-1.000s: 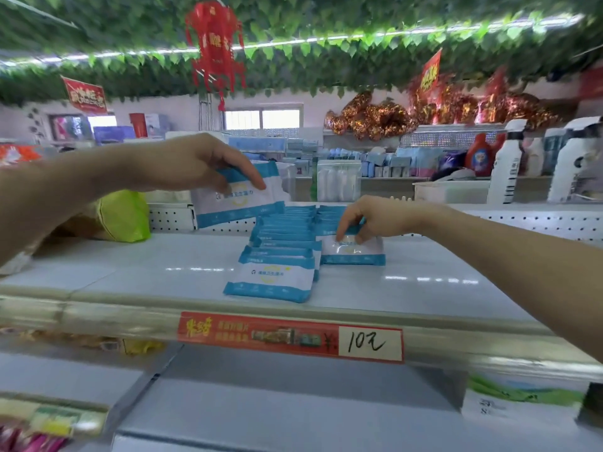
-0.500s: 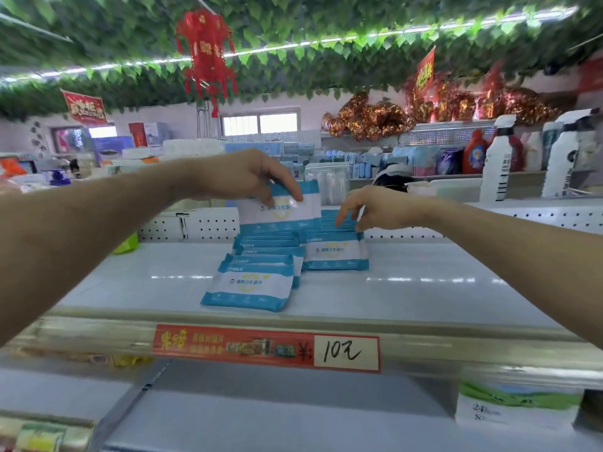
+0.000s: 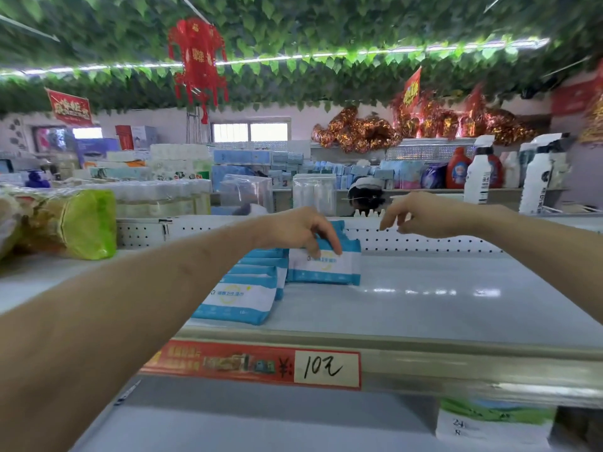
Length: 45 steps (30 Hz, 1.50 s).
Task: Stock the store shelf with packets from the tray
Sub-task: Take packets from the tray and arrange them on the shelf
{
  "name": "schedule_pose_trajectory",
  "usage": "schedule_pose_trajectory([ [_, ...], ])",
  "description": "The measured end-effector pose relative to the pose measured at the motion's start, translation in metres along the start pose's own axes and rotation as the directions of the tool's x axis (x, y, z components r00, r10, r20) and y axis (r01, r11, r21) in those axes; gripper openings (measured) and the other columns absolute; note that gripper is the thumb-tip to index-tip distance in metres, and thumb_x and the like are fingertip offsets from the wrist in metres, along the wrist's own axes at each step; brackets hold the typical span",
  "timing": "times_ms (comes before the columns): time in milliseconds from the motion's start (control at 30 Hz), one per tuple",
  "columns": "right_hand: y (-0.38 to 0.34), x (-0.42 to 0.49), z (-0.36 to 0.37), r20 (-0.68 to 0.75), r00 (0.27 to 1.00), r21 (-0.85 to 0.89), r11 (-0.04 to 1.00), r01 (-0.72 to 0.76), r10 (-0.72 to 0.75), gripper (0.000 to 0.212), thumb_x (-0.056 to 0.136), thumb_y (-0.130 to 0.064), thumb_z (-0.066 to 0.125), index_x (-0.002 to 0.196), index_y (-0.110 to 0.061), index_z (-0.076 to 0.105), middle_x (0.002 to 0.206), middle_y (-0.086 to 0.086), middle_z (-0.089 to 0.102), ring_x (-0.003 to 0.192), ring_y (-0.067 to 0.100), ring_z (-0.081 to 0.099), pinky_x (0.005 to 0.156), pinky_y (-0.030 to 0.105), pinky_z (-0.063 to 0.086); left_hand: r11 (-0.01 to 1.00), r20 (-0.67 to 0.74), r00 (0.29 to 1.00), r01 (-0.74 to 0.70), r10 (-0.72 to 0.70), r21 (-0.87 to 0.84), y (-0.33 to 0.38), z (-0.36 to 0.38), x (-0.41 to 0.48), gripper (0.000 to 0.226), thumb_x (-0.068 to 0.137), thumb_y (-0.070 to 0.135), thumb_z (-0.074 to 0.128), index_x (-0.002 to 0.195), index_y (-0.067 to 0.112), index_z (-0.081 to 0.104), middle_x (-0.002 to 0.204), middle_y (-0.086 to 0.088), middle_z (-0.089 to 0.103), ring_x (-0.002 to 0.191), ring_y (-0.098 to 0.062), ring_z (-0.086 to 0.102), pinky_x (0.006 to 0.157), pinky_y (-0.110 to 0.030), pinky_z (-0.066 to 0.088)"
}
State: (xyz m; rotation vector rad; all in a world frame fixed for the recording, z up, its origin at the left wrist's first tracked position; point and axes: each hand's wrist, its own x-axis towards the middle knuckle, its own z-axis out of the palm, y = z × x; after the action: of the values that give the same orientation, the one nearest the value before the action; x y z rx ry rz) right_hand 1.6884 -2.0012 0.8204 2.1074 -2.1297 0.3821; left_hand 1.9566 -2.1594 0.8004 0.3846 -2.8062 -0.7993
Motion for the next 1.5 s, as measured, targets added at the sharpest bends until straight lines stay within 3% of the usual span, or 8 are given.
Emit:
schedule_pose_trajectory([
  [200,0.006,-0.009,-0.004,-0.002,1.000,0.002,1.000,-0.016,0.016,0.034,0.098,-0.004,0.065,0.110,-0.034,0.074,0.109,-0.019,0.066,0.100,0.003,0.062,0.082,0.023,0.050,1.000,0.022,1.000,-0.010,0.011,-0.021,-0.019,0.006,-0.003,0.037,0.088,-0.009,0.072,0.113,0.017,0.080,0.111,0.017,0.073,0.099,0.005,0.067,0.083,-0.009,0.051],
  [300,-0.002,-0.003,-0.005,-0.010,1.000,0.006,1.000,-0.012,0.012,0.034,0.098,-0.004,0.065,0.110,-0.034,0.075,0.107,-0.020,0.067,0.098,0.003,0.063,0.079,0.021,0.050,0.993,-0.018,0.999,-0.026,0.029,0.115,-0.024,0.007,-0.003,0.037,0.087,-0.002,0.077,0.112,0.025,0.080,0.117,0.014,0.065,0.105,-0.007,0.060,0.086,-0.010,0.047],
  [433,-0.025,0.013,-0.004,-0.013,1.000,-0.017,1.000,0.022,-0.023,0.034,0.097,-0.004,0.065,0.111,-0.032,0.075,0.108,-0.018,0.067,0.097,0.003,0.063,0.084,0.026,0.055,0.985,-0.057,0.998,-0.016,0.026,0.170,-0.027,0.009,-0.006,0.035,0.088,0.004,0.079,0.110,0.032,0.079,0.119,0.016,0.054,0.111,-0.003,0.051,0.091,-0.011,0.038],
  [633,-0.074,0.046,0.002,0.015,0.994,-0.018,0.994,0.111,-0.111,0.035,0.099,-0.010,0.063,0.111,-0.041,0.071,0.105,-0.026,0.062,0.095,-0.004,0.059,0.078,0.017,0.044,0.970,-0.211,0.978,0.060,-0.010,0.236,-0.032,-0.023,-0.048,0.031,0.098,0.008,0.068,0.119,0.030,0.075,0.125,0.013,0.057,0.113,-0.006,0.055,0.098,-0.027,0.044],
  [900,-0.201,0.098,0.036,0.039,0.928,0.015,0.929,0.370,-0.371,0.030,0.098,-0.012,0.062,0.120,-0.032,0.070,0.111,-0.015,0.065,0.098,-0.001,0.057,0.084,0.020,0.044,0.932,-0.476,0.856,0.319,-0.203,0.175,-0.056,-0.075,-0.201,0.027,0.100,0.010,0.065,0.115,0.030,0.074,0.119,0.016,0.067,0.108,-0.003,0.063,0.090,-0.021,0.051],
  [1067,-0.329,0.126,0.068,0.032,0.791,0.079,0.791,0.607,-0.611,0.027,0.098,-0.015,0.063,0.123,-0.024,0.069,0.111,-0.009,0.068,0.098,0.010,0.060,0.084,0.025,0.048,0.844,-0.560,0.736,0.524,-0.381,0.114,-0.068,-0.066,-0.338,0.029,0.101,0.008,0.064,0.115,0.031,0.073,0.107,0.018,0.066,0.096,0.004,0.063,0.081,-0.014,0.048],
  [1200,-0.448,0.125,0.112,0.005,0.618,0.163,0.610,0.775,-0.786,0.029,0.095,-0.014,0.061,0.121,-0.023,0.071,0.108,-0.008,0.069,0.093,0.005,0.058,0.075,0.015,0.043,0.744,-0.626,0.591,0.668,-0.510,0.025,-0.068,-0.034,-0.458,0.025,0.102,0.016,0.064,0.114,0.038,0.072,0.094,0.038,0.067,0.083,0.012,0.064,0.063,-0.008,0.046],
  [1500,-0.641,0.010,0.303,0.171,0.199,0.468,0.257,0.845,-0.965,0.028,0.096,-0.011,0.060,0.121,-0.015,0.072,0.115,0.001,0.068,0.092,0.007,0.056,0.075,0.019,0.041,0.379,-0.532,0.126,0.836,-0.837,-0.397,-0.068,0.151,-0.690,0.048,0.094,-0.010,0.064,0.107,0.036,0.069,0.105,-0.001,0.076,0.092,-0.022,0.070,0.084,-0.033,0.057],
])
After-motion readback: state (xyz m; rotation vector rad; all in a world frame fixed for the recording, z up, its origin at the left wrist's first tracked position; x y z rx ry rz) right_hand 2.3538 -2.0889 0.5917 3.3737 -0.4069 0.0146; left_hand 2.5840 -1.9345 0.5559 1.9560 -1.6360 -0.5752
